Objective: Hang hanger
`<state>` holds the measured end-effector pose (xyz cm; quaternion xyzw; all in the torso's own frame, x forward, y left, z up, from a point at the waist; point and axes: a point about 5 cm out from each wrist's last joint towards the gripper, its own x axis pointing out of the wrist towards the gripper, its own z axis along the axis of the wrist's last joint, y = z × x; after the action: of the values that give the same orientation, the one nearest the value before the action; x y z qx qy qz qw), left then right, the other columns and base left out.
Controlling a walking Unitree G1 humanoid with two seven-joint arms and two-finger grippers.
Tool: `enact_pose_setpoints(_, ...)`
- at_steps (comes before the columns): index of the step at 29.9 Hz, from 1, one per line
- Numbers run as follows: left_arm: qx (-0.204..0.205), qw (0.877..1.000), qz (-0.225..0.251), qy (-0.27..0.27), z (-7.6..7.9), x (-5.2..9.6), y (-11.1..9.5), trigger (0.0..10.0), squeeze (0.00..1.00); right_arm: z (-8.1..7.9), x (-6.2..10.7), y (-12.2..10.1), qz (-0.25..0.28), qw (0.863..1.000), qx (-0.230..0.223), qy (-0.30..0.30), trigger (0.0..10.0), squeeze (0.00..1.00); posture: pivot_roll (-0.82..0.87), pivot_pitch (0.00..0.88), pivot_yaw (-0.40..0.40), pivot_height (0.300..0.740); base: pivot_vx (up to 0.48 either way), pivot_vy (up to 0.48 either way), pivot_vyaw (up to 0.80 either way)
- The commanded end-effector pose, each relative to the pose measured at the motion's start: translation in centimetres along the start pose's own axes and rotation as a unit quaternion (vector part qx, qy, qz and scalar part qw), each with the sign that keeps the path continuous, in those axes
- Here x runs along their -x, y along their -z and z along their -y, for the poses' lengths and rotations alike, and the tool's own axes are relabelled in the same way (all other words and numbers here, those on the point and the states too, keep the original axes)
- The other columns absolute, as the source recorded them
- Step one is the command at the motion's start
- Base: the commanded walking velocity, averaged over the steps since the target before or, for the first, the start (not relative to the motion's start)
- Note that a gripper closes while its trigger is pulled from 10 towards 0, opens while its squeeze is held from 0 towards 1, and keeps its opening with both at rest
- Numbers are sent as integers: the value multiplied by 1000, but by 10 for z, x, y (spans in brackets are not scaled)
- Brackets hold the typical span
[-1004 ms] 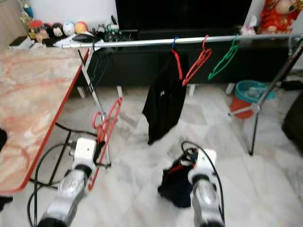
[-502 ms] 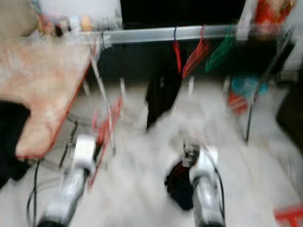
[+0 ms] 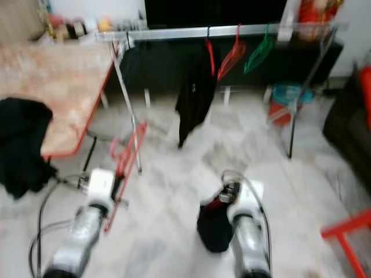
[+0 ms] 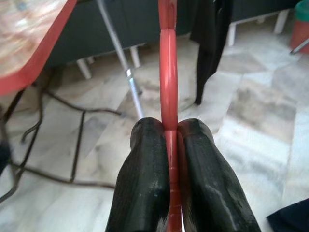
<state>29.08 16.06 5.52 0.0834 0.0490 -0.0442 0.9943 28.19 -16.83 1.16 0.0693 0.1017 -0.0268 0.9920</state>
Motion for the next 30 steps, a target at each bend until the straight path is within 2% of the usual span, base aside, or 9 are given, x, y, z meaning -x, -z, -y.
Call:
enact_pose_setpoints(1,9,1000,3,3,3,-1,-2,10000,0,5,0,-4,11,1000,3,6,10000,0,-3,51,26,740,-285,0,0)
enact_pose_setpoints(8,7,1000,1,1,4,-1,-2,10000,0,6,-1,-5,13,1000,3,7,10000,0,-2,53,25,740,-283,0,0)
enact_pose_setpoints(25,10,1000,3,-2,3,-2,-3,10000,0,5,-4,-9,15,1000,6,-1,10000,0,-2,54,22,740,0,0,0)
enact_pose_setpoints(30,11,1000,2,7,5,-4,-4,10000,0,3,-8,-16,20,1000,18,-14,10000,0,0,52,21,740,0,0,0)
